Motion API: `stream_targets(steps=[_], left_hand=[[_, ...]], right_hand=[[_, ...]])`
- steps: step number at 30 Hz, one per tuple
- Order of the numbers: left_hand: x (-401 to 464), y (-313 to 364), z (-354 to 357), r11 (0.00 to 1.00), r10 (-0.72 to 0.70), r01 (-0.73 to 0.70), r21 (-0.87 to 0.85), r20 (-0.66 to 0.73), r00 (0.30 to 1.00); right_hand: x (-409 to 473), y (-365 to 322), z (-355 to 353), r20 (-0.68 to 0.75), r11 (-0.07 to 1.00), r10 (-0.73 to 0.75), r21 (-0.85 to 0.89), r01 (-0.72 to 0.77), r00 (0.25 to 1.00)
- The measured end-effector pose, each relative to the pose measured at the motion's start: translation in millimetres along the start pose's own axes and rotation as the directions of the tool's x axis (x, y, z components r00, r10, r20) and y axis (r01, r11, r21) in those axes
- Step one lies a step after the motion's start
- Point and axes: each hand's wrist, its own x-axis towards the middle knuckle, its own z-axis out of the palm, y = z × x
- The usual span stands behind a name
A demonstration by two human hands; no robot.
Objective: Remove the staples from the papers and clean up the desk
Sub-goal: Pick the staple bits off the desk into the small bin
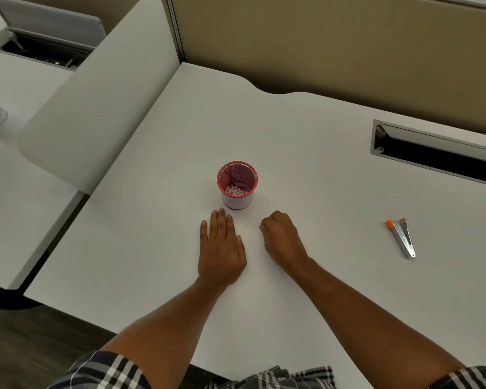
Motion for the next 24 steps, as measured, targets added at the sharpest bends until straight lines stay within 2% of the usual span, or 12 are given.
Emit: stream_targets(steps=[5,7,8,10,12,14,16,18,20,22,24], left_hand=[[0,-1,1,1.0,-0.003,0.003,-0.001,0.011,1.0],[0,-1,0,1.0,-0.001,0.001,-0.005,0.012,1.0],[-1,-1,0,1.0,-0.001,0.001,-0.005,0.011,1.0],[0,0,0,1.0,0.0,0.0,-0.005,0.01,1.0],[0,0,-1,1.0,0.004,-0.004,-0.002,0.013,1.0],[0,0,-1,1.0,0.004,-0.003,-0.005,0.011,1.0],[-1,0,-1,1.0,0.001,-0.001,-0.012,0.013,1.0],[-1,0,-1,1.0,0.004,-0.003,-0.018,0.006,1.0],[-1,0,-1,1.0,0.005,-0.005,-0.022,0.003,1.0],[-1,0,-1,1.0,0.002,-0.002,-0.024,0.01,1.0],[-1,0,-2,1.0,0.0,0.0,-0.025,0.019,1.0]], right_hand=[[8,0,-1,0.103,0.998,0.029,-0.055,-0.023,0.994],[13,-1,-7,0.135,0.997,0.078,0.005,-0.08,0.988],[16,-1,-13,0.149,0.984,0.134,0.097,-0.15,0.98],[23,-2,-31,0.18,0.875,0.28,0.355,-0.328,0.943],[29,-7,-52,0.215,0.702,0.377,0.569,-0.429,0.901],[39,-17,-75,0.206,0.593,0.378,0.694,-0.407,0.903],[51,-34,-99,0.167,0.563,0.332,0.755,-0.337,0.929],[64,-52,-116,0.119,0.592,0.261,0.765,-0.256,0.958],[77,-67,-122,0.085,0.683,0.187,0.705,-0.192,0.979],[86,-75,-120,0.082,0.822,0.108,0.553,-0.136,0.991],[92,-75,-117,0.101,0.902,0.054,0.422,-0.092,0.993]])
